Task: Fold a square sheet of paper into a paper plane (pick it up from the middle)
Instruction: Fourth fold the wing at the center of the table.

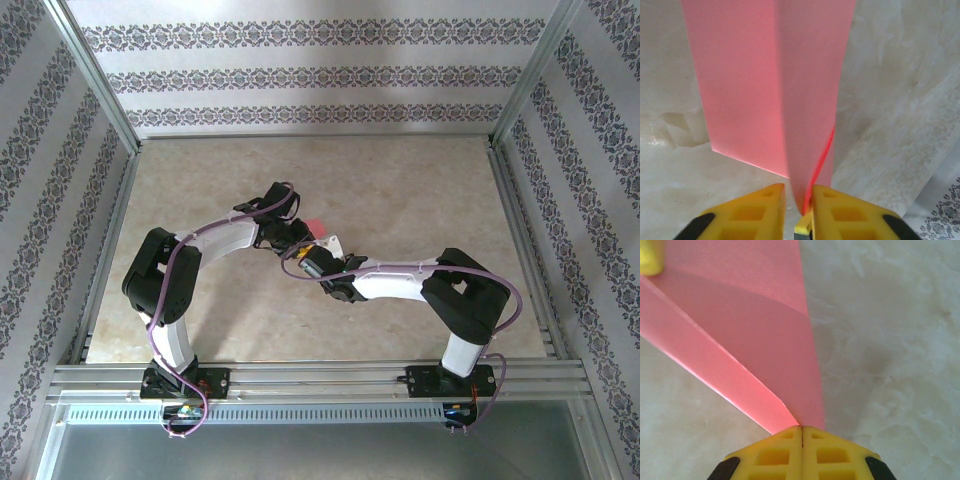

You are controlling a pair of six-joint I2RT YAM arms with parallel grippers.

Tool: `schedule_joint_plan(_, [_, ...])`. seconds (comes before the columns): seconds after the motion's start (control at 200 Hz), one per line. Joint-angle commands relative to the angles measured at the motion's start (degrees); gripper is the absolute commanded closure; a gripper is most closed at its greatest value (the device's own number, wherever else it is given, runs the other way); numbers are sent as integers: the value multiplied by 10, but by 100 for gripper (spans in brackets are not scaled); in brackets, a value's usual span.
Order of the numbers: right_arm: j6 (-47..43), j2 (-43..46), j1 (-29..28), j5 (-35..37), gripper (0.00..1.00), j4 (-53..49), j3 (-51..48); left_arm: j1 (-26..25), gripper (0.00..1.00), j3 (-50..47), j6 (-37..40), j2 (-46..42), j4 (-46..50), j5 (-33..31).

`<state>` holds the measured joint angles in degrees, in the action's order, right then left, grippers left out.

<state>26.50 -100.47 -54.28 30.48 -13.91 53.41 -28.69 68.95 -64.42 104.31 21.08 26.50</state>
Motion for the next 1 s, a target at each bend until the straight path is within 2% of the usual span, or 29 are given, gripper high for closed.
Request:
schedule_joint_plan(0.0, [-23,3,-7,-35,94,8,4,19,70,13,6,-22,38,-4])
schedule_joint_plan(0.105, [-37,9,-5,-74,93,17,0,39,56,10,18,-45,54,-19])
schedule_joint_plan(0.24, [-36,15,14,-158,93,29,-6,69,45,-3,33,-83,74,-46])
schedule_joint_plan(0.415, [-18,24,55,-287,93,60,-23,98,45,-72,36,-142,31,-52])
schedule_joint_plan(0.545, [-4,28,83,-362,93,76,-33,97,45,-132,41,-166,-45,-11])
schedule_joint_plan(0.765, [-5,45,108,-407,93,75,-41,82,47,-205,22,-164,-148,34])
schedule_joint_plan(0.994, [-38,60,123,-428,91,51,-42,48,38,-201,7,-118,-232,78])
